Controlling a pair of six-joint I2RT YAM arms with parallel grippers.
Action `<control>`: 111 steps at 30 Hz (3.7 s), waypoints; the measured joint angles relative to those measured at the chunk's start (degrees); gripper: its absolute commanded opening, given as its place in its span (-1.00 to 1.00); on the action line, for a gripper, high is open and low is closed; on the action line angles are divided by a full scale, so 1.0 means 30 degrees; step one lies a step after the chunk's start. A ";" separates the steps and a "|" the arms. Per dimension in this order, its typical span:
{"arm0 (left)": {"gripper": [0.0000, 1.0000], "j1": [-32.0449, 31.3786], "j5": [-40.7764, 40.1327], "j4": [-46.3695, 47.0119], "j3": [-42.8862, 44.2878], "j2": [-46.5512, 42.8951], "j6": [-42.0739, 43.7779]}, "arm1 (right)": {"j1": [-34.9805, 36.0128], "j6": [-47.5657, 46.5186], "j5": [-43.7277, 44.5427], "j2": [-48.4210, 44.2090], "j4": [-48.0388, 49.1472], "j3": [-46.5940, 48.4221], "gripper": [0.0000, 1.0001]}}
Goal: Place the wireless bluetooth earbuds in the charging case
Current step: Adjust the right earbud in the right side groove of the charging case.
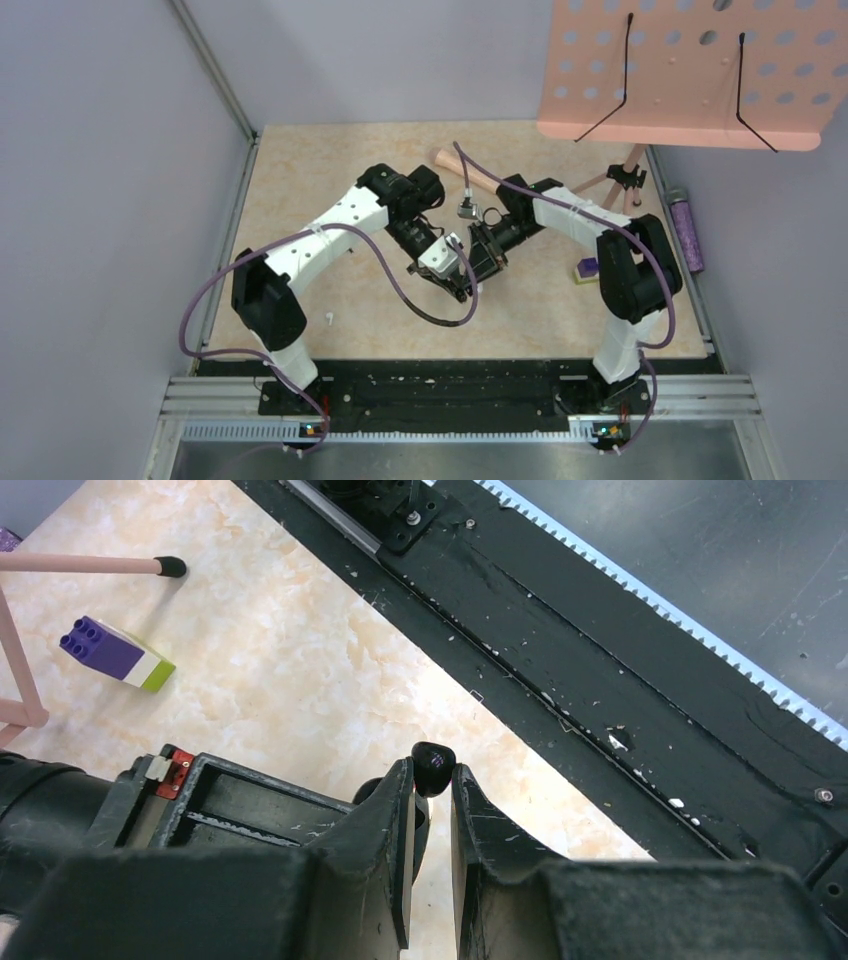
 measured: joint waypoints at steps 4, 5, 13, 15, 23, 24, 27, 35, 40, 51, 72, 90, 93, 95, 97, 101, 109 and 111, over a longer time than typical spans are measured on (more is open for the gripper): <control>-1.00 -0.0117 -0.0255 0.0073 -0.0087 -0.0007 0.0255 | 0.0000 0.0219 0.0015 -0.0648 0.0182 -0.0058 -1.00; -1.00 -0.0117 -0.0291 0.0160 -0.0204 -0.0015 0.0255 | 0.0000 0.0255 -0.0015 -0.0831 0.0248 -0.0146 -1.00; -1.00 -0.0131 -0.0597 0.1151 -0.1450 -0.0044 0.0189 | 0.0000 0.0969 -0.0299 -0.1865 0.1107 -0.1370 -1.00; -1.00 -0.0131 -0.0656 0.1231 -0.1479 -0.0080 0.0219 | 0.0007 0.1217 -0.0342 -0.2142 0.1260 -0.1712 -1.00; -1.00 -0.0131 -0.0634 0.1508 -0.1581 -0.0146 0.0415 | 0.0007 0.1690 -0.0379 -0.2455 0.1581 -0.1785 -1.00; -1.00 -0.0131 -0.0627 0.1508 -0.1596 -0.0146 0.0474 | 0.0007 0.1705 -0.0379 -0.2463 0.1588 -0.1785 -1.00; -1.00 -0.0131 -0.0452 0.1668 -0.1705 -0.0153 0.0546 | 0.0007 0.1741 -0.0393 -0.2492 0.1625 -0.1785 -1.00; -1.00 -0.0131 -0.0109 0.2375 -0.2608 -0.0277 0.0539 | 0.0007 0.1741 -0.0648 -0.2543 0.1632 -0.1785 -1.00; -1.00 -0.0131 0.0153 0.3497 -0.3373 -0.0852 0.0262 | 0.0007 0.1741 -0.0933 -0.2601 0.1639 -0.1785 -1.00; -1.00 -0.0131 0.0204 0.5880 -0.4371 -0.1858 -0.1042 | 0.0007 0.1749 -0.1195 -0.2922 0.1639 -0.1785 -1.00; -1.00 0.0131 -0.0080 0.7016 -0.5574 -0.2616 -0.1639 | 0.0007 0.1749 -0.1188 -0.2929 0.1654 -0.1785 -1.00; -1.00 0.0146 -0.0204 1.1803 -0.8692 -0.4823 -0.4248 | 0.0007 0.1814 -0.1275 -0.3264 0.1778 -0.1785 -1.00; -1.00 0.0138 -0.0226 1.2182 -0.8918 -0.5042 -0.4524 | 0.0007 0.1814 -0.1384 -0.3264 0.1785 -0.1785 -1.00; -1.00 0.0138 -0.0240 1.2240 -0.8961 -0.5085 -0.4597 | 0.0007 0.1807 -0.1435 -0.3264 0.1792 -0.1785 -1.00; -1.00 0.0138 -0.0270 1.2254 -0.8969 -0.5085 -0.4612 | 0.0007 0.1807 -0.1435 -0.3264 0.1807 -0.1785 -1.00; -1.00 0.0138 -0.0291 1.2233 -0.8969 -0.5078 -0.4561 | 0.0007 0.1814 -0.1435 -0.3271 0.1865 -0.1785 -1.00; -0.04 0.0109 -0.0372 1.2422 -0.8983 -0.5085 -0.4881 | 0.0007 0.1814 -0.1421 -0.3293 0.1923 -0.1785 -1.00; 0.17 0.0102 -0.0561 1.2706 -0.9078 -0.5151 -0.5136 | 0.0007 0.1836 -0.1581 -0.3293 0.1916 -0.1785 -1.00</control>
